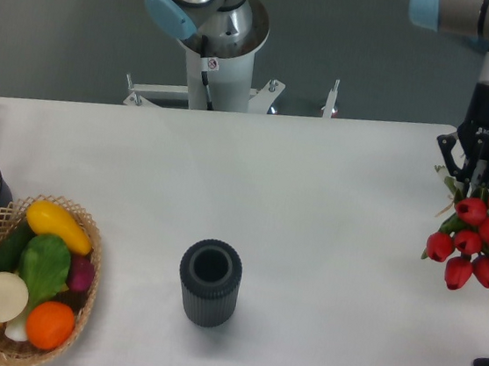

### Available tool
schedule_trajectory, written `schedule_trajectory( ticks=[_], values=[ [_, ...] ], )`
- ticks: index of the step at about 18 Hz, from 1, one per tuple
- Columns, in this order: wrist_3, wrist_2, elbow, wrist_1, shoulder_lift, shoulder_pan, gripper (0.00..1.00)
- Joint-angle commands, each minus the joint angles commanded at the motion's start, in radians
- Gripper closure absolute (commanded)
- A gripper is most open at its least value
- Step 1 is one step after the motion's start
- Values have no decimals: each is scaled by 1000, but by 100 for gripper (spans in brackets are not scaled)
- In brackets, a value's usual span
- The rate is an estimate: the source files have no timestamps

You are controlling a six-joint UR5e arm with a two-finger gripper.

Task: Insert the flowers into the vase
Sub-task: 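Carry the red tulip bouquet with the gripper over the black vase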

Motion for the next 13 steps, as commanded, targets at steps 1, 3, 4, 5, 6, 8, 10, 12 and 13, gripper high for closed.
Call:
schedule_trajectory(
  ticks=[1,3,4,5,6,8,10,12,13],
  values=[
    [2,-2,-2,0,0,-2,80],
    [2,0,-3,0,0,-2,80],
    [-3,-2,1,0,0,-2,80],
    [-3,-2,2,0,0,-2,80],
    [1,-5,2,2,0,-3,80],
    [5,-32,6,5,-2,-11,80],
    [3,-99,18,29,-9,-38,80],
    [2,-173,31,35,-14,-70,80],
    [0,-182,35,35,-17,-86,80]
  ],
)
